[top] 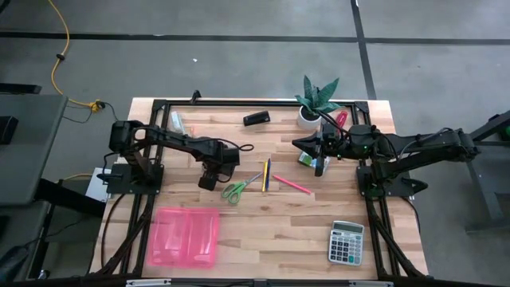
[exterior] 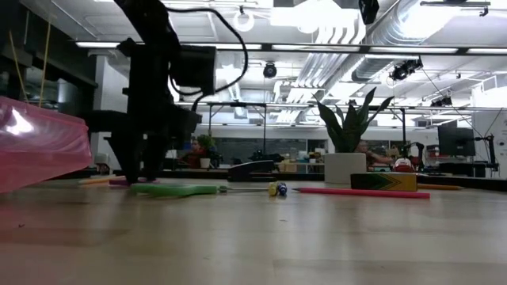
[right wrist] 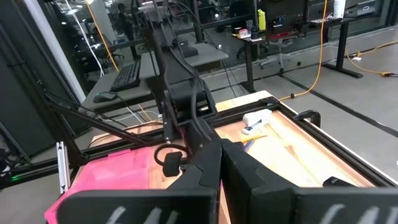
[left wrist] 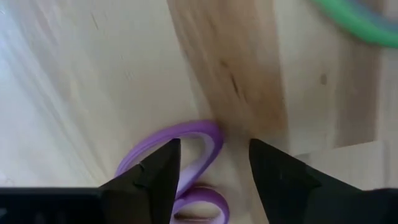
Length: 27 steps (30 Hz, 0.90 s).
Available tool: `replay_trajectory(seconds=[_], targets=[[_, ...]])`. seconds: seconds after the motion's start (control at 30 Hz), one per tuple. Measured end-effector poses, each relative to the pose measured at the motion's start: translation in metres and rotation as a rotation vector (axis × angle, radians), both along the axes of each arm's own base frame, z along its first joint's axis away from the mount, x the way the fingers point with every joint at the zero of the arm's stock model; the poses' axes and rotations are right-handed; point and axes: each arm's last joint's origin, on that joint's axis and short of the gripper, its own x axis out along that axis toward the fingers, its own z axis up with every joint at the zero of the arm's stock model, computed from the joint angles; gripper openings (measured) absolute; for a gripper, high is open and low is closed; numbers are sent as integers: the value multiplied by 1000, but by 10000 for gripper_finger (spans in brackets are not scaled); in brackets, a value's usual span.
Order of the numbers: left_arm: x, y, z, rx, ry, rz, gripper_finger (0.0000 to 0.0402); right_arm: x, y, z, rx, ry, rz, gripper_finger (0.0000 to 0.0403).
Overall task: Pack school essentials
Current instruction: Put the purple scissors into the supply box
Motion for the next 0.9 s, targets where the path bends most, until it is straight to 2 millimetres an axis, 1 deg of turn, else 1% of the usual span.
replay_trajectory(seconds=[0.23,0.33,0.43,0.57,0.63,0.67,0.73,0.8,0.9], targets=[[0,7,-5,-22,9,24,168,0,0,0,2,0,0,0],[0,9,-5,-27,7,22,155,0,0,0,2,0,0,0],[0,10,-5,-26,7,9,119,0,0,0,2,0,0,0],[0,10,-6,-22,6,-8,44,0,0,0,2,0,0,0],[-1,10,-3,-20,-5,-6,15,0,0,0,2,0,0,0],[-1,10,-1,-17,-13,-6,11,0,0,0,2,0,0,0],[-2,10,3,6,-33,-6,16,0,0,0,2,0,0,0],[-4,11,15,44,-74,2,17,0,0,0,2,0,0,0],[-9,10,39,81,-164,24,6,0,0,0,-1,1,0,0]])
